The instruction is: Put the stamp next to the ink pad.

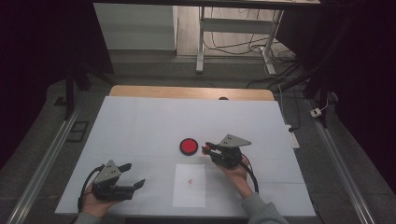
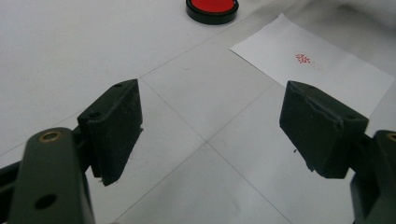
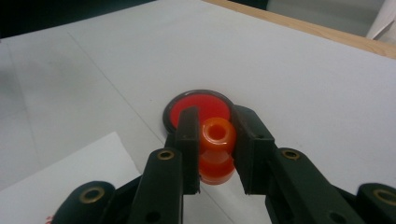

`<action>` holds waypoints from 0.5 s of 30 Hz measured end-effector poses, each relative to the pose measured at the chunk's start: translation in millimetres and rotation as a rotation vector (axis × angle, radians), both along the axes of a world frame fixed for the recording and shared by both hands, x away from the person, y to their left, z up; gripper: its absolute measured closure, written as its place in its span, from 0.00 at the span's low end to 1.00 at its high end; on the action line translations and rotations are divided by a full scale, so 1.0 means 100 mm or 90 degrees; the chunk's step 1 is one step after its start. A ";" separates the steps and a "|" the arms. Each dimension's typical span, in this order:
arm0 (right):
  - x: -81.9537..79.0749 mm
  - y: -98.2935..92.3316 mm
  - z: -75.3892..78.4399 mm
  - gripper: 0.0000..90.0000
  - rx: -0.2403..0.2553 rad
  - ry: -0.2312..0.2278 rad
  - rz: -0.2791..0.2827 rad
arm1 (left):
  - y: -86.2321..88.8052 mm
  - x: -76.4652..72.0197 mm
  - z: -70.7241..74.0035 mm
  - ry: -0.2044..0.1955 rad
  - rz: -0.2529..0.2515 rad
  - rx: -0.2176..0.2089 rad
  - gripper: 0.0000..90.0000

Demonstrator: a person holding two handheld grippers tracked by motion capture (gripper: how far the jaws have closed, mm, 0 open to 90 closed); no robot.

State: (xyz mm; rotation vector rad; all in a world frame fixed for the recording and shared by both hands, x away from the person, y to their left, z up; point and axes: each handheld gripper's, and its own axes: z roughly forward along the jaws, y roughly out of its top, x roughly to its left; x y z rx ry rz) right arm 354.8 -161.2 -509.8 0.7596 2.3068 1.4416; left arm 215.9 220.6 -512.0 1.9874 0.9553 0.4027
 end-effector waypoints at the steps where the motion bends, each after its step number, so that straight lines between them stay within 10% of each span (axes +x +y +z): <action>1: 0.01 0.00 -0.01 0.80 -0.003 0.001 -0.003 | 0.00 0.00 0.00 0.000 0.000 0.000 0.24; 15: 0.13 0.05 -0.15 0.80 -0.050 0.012 -0.022 | 0.00 0.00 0.00 -0.002 -0.001 0.000 0.24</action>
